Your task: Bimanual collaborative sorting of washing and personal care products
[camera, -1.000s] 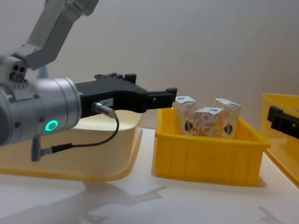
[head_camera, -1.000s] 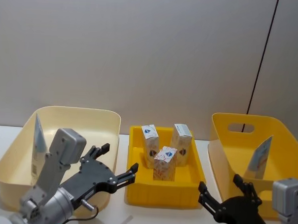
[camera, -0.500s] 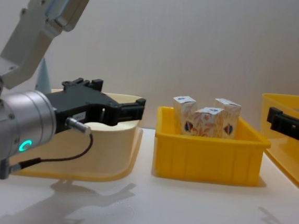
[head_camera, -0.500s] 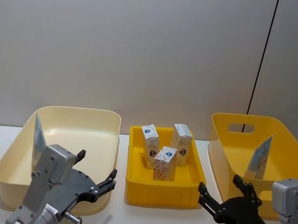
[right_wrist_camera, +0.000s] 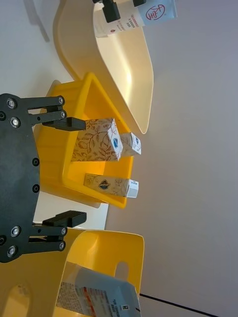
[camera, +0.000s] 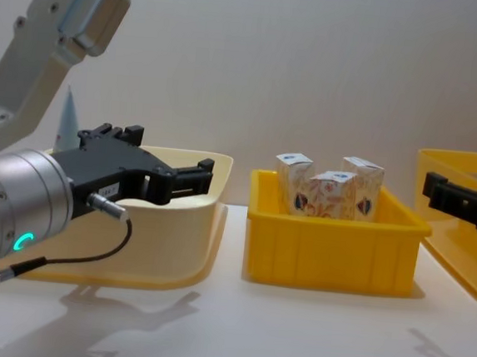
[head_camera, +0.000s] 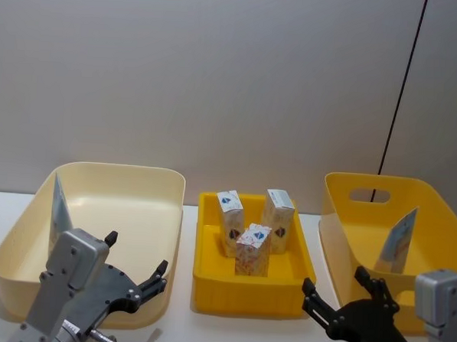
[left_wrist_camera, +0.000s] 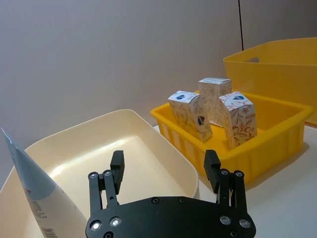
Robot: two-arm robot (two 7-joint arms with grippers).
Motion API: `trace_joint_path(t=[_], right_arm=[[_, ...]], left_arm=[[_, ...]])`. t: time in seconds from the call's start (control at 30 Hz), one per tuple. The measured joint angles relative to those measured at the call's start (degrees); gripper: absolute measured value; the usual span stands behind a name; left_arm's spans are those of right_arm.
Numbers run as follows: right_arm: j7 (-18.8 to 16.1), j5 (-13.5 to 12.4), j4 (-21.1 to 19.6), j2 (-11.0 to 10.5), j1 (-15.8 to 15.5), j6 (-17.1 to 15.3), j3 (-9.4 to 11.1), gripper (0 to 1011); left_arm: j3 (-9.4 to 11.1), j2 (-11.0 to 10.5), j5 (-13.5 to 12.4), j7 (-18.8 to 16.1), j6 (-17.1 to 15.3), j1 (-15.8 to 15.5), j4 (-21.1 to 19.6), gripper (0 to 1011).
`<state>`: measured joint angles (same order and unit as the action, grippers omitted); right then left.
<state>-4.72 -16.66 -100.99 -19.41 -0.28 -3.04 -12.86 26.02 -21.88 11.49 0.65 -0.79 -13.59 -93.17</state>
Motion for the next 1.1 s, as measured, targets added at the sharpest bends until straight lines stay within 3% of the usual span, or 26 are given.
trace_joint_path(t=[0.63,1.1], right_arm=[[-1.7,0.2,1.0,0.6,2.0,-1.3,-0.2,1001],[-2.2,0.9,3.6,3.0,5.5,-3.0,-1.2,1001]], left_arm=[[0.0,0.0,0.0,0.0,0.0,0.0,0.0,1003],[0.0,0.0,0.0,0.0,0.0,0.0,0.0,1003]])
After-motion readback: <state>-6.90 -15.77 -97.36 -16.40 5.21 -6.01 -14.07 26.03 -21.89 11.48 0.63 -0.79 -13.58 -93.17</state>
